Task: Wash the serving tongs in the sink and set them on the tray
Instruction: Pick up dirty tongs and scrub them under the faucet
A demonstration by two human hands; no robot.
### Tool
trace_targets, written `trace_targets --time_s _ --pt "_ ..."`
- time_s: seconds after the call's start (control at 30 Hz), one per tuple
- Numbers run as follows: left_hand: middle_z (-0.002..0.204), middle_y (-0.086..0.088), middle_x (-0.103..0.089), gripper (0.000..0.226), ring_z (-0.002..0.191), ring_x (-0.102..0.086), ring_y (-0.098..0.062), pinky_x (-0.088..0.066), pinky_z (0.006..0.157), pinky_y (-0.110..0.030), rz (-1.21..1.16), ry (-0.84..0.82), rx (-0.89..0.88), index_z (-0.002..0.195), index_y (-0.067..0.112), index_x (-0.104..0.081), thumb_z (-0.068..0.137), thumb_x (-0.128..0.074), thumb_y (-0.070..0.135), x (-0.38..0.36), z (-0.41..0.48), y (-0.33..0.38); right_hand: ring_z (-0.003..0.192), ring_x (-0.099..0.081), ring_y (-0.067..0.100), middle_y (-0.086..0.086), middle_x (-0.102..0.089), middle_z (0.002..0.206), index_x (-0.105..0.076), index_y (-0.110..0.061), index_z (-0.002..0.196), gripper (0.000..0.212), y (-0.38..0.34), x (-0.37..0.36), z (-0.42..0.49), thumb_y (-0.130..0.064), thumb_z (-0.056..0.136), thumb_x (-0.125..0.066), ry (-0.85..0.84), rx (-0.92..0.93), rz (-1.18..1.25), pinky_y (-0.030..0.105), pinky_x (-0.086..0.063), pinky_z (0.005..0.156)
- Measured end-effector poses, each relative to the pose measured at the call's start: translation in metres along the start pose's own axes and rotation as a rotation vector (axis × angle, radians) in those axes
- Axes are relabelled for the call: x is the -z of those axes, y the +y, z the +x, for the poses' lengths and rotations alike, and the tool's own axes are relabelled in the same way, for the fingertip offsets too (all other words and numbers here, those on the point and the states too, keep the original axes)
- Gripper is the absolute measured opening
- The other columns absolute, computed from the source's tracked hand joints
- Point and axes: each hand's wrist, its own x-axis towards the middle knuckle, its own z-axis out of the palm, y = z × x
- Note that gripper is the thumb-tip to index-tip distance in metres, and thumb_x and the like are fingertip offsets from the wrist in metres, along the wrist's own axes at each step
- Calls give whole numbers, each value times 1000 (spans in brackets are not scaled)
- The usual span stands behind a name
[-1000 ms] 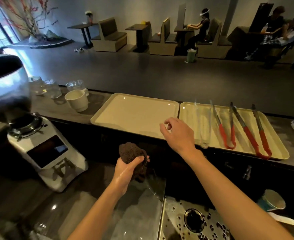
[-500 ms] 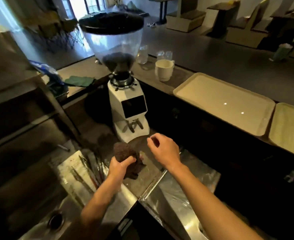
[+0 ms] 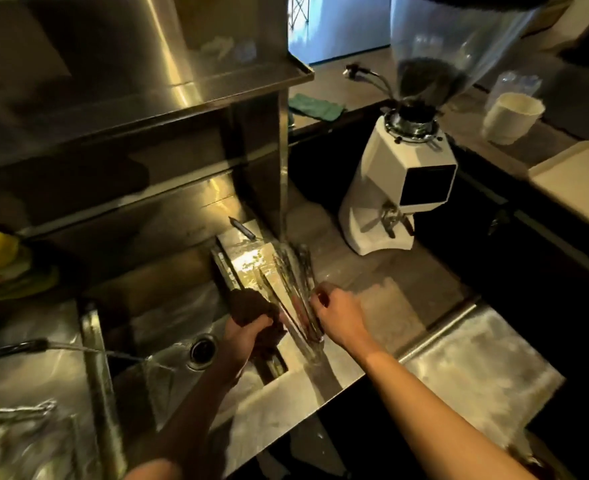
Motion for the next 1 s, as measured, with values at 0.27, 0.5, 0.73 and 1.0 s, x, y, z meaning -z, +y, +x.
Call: trace_targets --time_s 0.27,0.5,0.73,1.0 --pt "70 4 -76 8 72 -70 -19 -53 59 -28 -40 -6 101 94 13 -70 90 -63 9 59 21 -12 108 -60 28 6 -55 127 -61 -26 117 50 -11 -62 3 -65 98 -37 -49 -179 -129 40 -52 87" --pt "88 -14 -70 29 81 -67 -30 -55 73 -39 -42 32 200 109 5 -62 83 -69 15 60 37 -29 119 -50 30 13 -48 131 -50 -17 131 59 -2 -86 23 -62 93 -49 30 -308 -178 47 -48 99" --pt "88 -17 -69 20 80 -66 -28 -54 70 -36 -88 10 269 103 5 -65 84 -63 11 48 53 -45 118 -56 35 18 -56 132 -46 -11 132 56 9 -87 63 -53 96 -53 -106 -261 -158 45 -50 97" --pt "100 -15 -73 35 86 -72 -30 -60 75 -52 -23 7 257 116 14 -62 83 -72 22 42 63 -43 115 -54 42 22 -52 125 -46 -9 127 47 18 -81 56 -45 99 -34 -92 -207 -92 53 -46 97"
